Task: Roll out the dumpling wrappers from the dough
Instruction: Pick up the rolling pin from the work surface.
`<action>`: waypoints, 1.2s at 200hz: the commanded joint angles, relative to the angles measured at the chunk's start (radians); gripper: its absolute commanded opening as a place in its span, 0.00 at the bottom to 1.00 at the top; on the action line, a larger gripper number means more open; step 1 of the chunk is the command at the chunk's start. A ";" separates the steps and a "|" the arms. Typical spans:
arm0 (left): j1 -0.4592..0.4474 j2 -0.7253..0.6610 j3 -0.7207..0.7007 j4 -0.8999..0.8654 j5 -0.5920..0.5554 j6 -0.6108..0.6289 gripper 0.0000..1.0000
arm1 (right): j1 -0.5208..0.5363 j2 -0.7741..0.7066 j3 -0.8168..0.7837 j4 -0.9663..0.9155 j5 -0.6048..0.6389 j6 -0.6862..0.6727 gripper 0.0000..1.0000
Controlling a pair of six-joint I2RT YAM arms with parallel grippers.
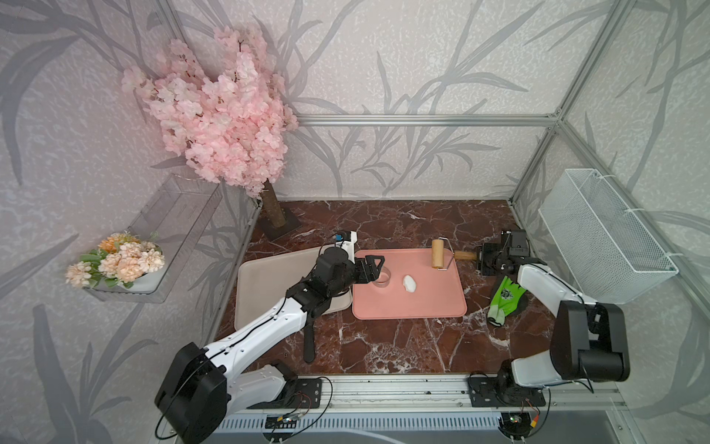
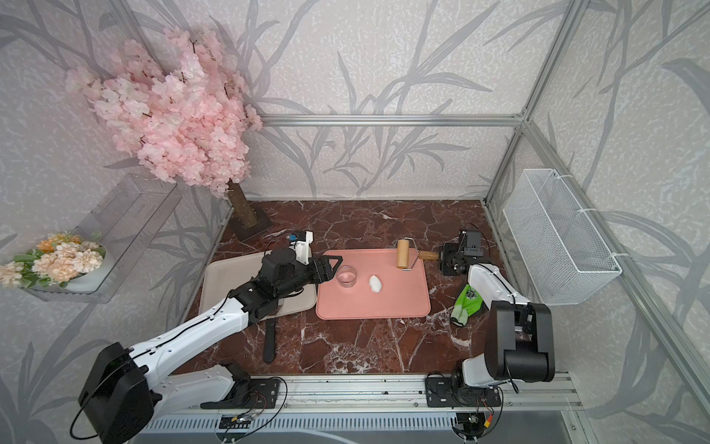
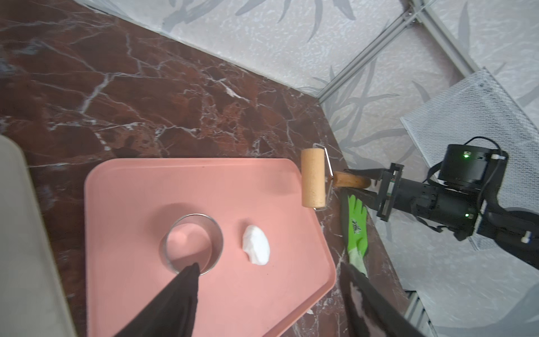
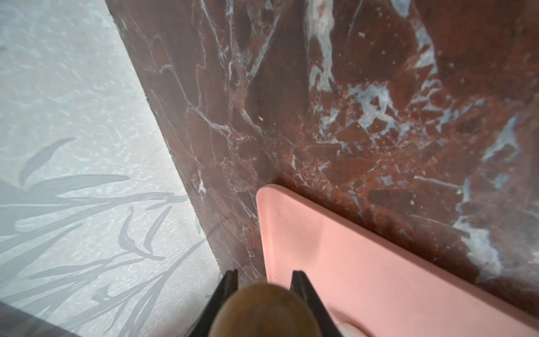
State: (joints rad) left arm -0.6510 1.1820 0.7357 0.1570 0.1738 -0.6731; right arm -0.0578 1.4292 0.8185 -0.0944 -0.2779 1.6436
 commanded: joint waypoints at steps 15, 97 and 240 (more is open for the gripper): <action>-0.067 0.066 0.009 0.241 0.064 0.010 0.70 | 0.061 -0.110 -0.114 0.300 0.087 0.205 0.05; -0.178 0.275 0.018 0.628 -0.004 -0.032 0.62 | 0.245 -0.160 -0.178 0.654 0.272 0.358 0.02; -0.207 0.448 0.105 0.937 -0.089 0.000 0.51 | 0.375 -0.253 -0.170 0.768 0.269 0.407 0.01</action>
State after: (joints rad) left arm -0.8528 1.6131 0.7860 1.0355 0.1104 -0.7055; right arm 0.2970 1.2217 0.6365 0.5781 -0.0158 2.0098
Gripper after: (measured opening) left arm 0.518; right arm 0.323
